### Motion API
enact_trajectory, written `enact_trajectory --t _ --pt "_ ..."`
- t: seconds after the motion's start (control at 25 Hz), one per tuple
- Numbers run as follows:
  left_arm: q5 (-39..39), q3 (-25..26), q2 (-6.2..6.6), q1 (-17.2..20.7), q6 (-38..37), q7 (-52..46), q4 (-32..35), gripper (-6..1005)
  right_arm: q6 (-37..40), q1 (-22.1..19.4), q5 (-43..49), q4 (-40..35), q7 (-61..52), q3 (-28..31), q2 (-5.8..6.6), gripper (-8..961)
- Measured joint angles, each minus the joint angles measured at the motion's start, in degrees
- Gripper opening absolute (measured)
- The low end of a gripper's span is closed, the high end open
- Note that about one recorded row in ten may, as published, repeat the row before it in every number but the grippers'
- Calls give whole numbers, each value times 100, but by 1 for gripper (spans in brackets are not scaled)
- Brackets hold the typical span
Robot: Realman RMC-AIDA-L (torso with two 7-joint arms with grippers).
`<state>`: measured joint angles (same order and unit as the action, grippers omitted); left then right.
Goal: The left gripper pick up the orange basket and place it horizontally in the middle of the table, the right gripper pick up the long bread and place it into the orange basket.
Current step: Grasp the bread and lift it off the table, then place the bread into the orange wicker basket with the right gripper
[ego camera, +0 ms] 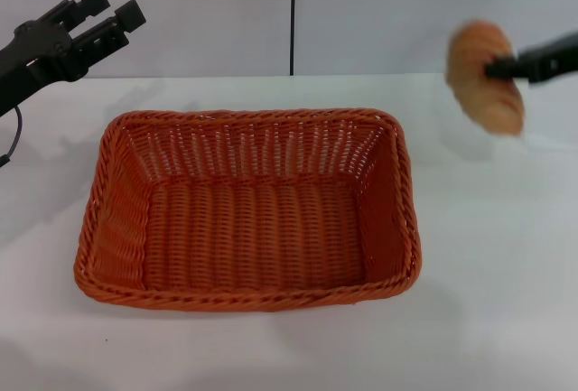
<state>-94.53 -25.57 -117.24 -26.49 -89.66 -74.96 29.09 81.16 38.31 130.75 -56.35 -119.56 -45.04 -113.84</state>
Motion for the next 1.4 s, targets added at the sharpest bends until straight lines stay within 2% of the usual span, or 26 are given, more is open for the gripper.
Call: enact_trajectory --t 0.04,0.08,0.12,0.16,0.2,0.28,0.32,0.4,0.44,0.48,0.56,0.76,0.88,1.16,1.4 --pt "0 0 0 0 0 0 0 796 0 0 0 0 0 0 0 126" --pt "1 0 0 2 -3 0 0 796 443 -224 -882 -405 86 -16 -3 124" --pt "1 0 0 2 -3 0 0 797 443 -224 -882 -405 86 -16 -3 123" --pt "1 0 0 2 -3 0 0 797 851 -426 -1774 -698 235 -51 -34 121" --pt "1 0 0 2 -3 0 0 797 851 -426 -1774 -698 235 -51 -34 121" --pt "8 0 0 18 -4 -1 0 797 1290 -522 -2749 -778 549 -151 -105 121" --pt "14 0 -1 17 -1 -1 1 797 1426 -505 -2958 -731 706 -248 -135 120" --pt "19 0 -1 4 6 -1 0 797 1552 -420 -3132 -613 990 -460 -210 120" --pt "19 0 -1 4 6 -1 0 797 1552 -420 -3132 -613 990 -460 -210 112" --pt "19 1 -1 0 10 -1 0 797 1495 -260 -3146 -365 1265 -692 -326 103" --pt "17 0 -1 -14 17 -1 0 797 1439 -159 -3134 -201 1385 -799 -370 105" --pt "10 0 -7 -47 25 23 -1 797 978 333 -3108 762 1625 -1314 -378 110" --pt "10 0 -8 -48 26 25 0 797 868 443 -3109 885 1648 -1430 -371 170" --pt "4 0 -9 -22 37 56 0 797 871 401 -3115 892 1624 -1391 -372 309" --pt "4 0 -10 -13 38 58 0 797 870 193 -3186 828 1668 -1230 -379 537"
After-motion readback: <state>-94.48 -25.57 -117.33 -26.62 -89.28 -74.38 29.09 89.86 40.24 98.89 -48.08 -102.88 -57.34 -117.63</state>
